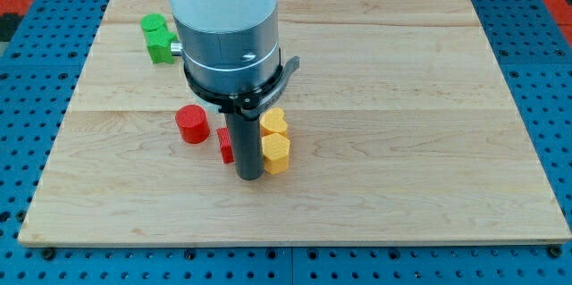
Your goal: Separate yellow hexagon and yellow heart
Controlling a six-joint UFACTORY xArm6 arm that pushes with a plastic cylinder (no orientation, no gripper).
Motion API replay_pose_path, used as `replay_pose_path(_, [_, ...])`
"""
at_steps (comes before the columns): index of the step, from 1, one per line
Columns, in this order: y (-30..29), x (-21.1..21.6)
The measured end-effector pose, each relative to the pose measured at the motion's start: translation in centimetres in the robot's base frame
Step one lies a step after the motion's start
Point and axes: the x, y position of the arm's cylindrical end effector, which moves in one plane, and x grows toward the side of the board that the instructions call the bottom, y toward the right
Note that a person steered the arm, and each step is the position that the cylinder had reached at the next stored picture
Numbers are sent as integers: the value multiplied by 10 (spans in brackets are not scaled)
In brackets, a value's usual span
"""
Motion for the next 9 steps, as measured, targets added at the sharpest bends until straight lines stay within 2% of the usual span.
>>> replay_pose_path(3, [28, 1])
replay_pose_path(4, [-1, 0])
replay_pose_path(5, [-36, -30])
replay_pose_path(6, [-76, -37])
replay_pose_path(7, [-70, -43])
replay_pose_path(8, [-73, -69])
replay_pose_path(9, [-71, -57])
